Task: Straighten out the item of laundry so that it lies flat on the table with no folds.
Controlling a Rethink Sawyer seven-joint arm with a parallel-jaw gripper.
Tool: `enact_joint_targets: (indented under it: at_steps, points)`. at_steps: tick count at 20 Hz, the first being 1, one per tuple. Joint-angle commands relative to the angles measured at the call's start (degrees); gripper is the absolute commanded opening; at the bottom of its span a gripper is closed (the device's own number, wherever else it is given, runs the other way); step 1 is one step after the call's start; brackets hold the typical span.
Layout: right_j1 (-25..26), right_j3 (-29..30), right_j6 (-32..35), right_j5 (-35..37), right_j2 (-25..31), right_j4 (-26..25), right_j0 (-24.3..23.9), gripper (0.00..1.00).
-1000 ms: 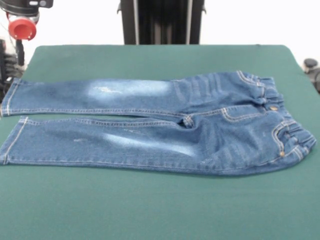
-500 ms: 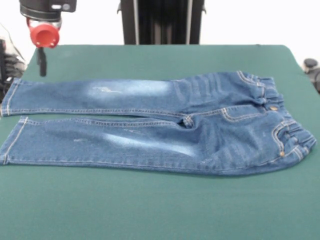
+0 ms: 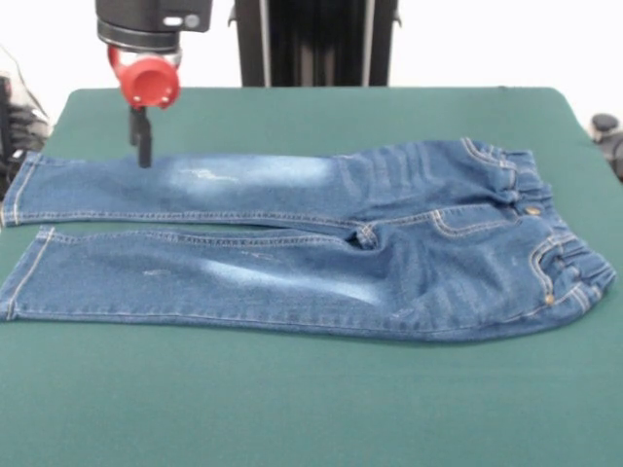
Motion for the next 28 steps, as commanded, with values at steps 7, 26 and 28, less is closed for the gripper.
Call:
enact_joint_targets:
  at_steps: [7, 26, 28]
  points:
    - [2.9, 5.2, 8.9, 4.0, 1.0, 9.8, 6.6, 1.00]
    - [4.4, 6.1, 14.2, 2.2, -0.9, 21.5, 14.0, 1.00]
    - [4.4, 6.9, 14.6, 1.8, -0.6, 23.4, 14.7, 1.00]
